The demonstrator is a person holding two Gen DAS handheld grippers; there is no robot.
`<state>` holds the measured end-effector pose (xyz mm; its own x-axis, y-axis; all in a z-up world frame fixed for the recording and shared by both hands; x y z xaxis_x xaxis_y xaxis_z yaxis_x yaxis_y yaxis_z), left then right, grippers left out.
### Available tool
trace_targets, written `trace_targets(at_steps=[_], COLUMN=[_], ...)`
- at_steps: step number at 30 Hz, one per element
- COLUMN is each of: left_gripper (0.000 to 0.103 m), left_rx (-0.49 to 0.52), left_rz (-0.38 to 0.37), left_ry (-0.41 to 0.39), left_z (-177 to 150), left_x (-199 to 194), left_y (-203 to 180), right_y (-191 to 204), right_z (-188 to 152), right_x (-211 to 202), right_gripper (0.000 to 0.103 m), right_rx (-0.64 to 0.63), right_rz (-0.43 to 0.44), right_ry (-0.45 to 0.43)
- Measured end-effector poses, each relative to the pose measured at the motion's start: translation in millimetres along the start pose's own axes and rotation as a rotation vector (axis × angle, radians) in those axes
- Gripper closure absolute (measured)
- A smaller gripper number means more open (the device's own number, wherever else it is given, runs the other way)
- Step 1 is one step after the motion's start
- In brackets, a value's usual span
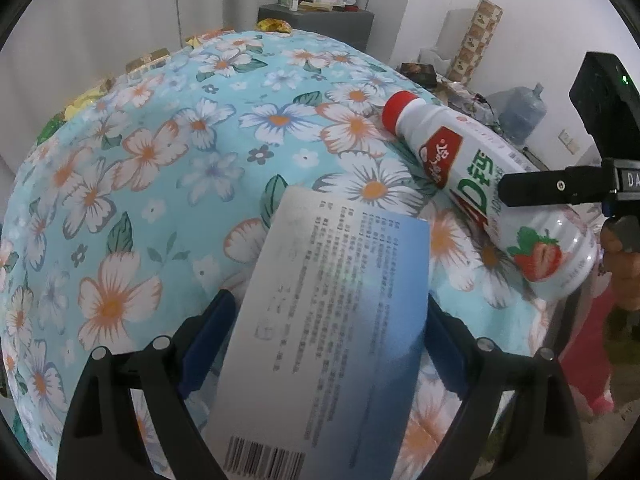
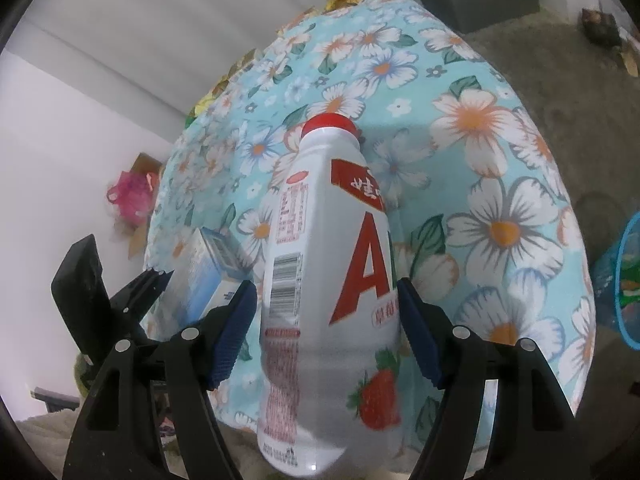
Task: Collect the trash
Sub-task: 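Lift the box and the bottle off the bed with both tools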
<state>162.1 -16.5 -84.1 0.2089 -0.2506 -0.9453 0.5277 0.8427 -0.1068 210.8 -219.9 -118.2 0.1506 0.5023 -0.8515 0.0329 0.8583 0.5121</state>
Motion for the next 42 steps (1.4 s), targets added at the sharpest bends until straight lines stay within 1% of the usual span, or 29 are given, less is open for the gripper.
trace_targets(at_steps=[4,12,22,30,42], left_gripper=[0.017,0.027,0.027,0.028,0.028], left_rx=[0.011,0.03,0.04,0.051,0.068], left_rz=[0.034,0.049,0.076,0.094,0.116], left_ry=[0.002,0.003,-0.007,-0.024,-0.05], left_z=[3,6,6,6,8], left_x=[4,4,4,2,-7], left_y=[-3,-7,-11,-13,-16], right_y=[-4,-6,-2,-2,-6], right_z=[2,5,7,7,3], right_x=[4,9,14,12,-2], right_gripper=[0.035,0.04,0.046,0.047,0.047], right_rx=[0.003,0.008,-0.004,0.005,0.014], right_rz=[-0.008,-0.002,-0.006,0.006,0.04], right_ry=[0.014,0.028,0.036,0.019,-0.014])
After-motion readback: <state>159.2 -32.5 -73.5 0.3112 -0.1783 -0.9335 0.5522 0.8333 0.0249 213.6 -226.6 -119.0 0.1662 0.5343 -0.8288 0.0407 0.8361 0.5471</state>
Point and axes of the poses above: each gripper's, at about its wrist camera, not at the fingertips, and x roughly the way its jaws point, y to its left, z to its top, the point moved 4 cm from there along x, roughly the way its jaws point, and after that the axes turned 11 degrees about y, right-handed, at the moved point
